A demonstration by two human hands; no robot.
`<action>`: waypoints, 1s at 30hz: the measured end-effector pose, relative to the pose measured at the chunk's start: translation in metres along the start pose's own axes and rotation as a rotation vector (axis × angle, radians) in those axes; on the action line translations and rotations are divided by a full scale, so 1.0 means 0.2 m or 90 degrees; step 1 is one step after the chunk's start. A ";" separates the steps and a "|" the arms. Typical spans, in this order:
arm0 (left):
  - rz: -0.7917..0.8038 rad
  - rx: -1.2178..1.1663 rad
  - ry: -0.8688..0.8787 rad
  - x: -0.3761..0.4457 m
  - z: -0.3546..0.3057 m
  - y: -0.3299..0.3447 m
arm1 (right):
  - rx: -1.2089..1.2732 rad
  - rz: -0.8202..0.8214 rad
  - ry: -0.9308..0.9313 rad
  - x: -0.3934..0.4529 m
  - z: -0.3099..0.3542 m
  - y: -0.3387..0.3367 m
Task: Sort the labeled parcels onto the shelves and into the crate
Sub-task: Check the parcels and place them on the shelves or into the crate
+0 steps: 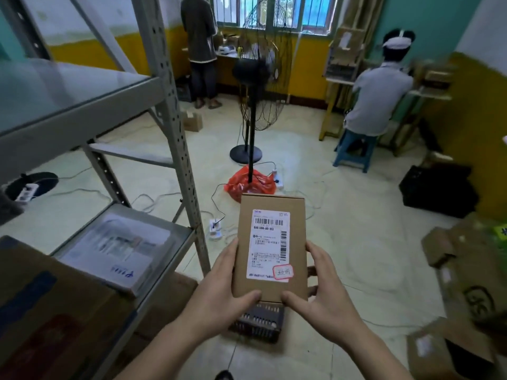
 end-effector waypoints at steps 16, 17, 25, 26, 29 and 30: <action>0.152 0.019 -0.003 1.16 0.60 0.20 | -0.067 0.005 0.205 0.95 -0.71 0.22; 0.164 0.017 -0.009 1.21 0.64 0.23 | -0.068 0.009 0.215 0.99 -0.77 0.24; 0.214 0.019 -0.058 1.51 1.16 0.60 | -0.036 0.056 0.209 1.28 -1.29 0.48; 0.217 0.025 -0.065 1.54 1.26 0.68 | -0.030 0.070 0.209 1.30 -1.39 0.53; 0.223 0.034 -0.071 1.61 1.51 0.88 | -0.024 0.088 0.214 1.34 -1.70 0.67; 0.223 0.036 -0.070 1.63 1.59 0.94 | -0.025 0.090 0.226 1.35 -1.81 0.72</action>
Point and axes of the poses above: each hand's wrist, its own x-axis towards the middle knuckle, its own y-axis out of the palm, z = x × y, the point moved 8 cm from there along x, towards the middle knuckle
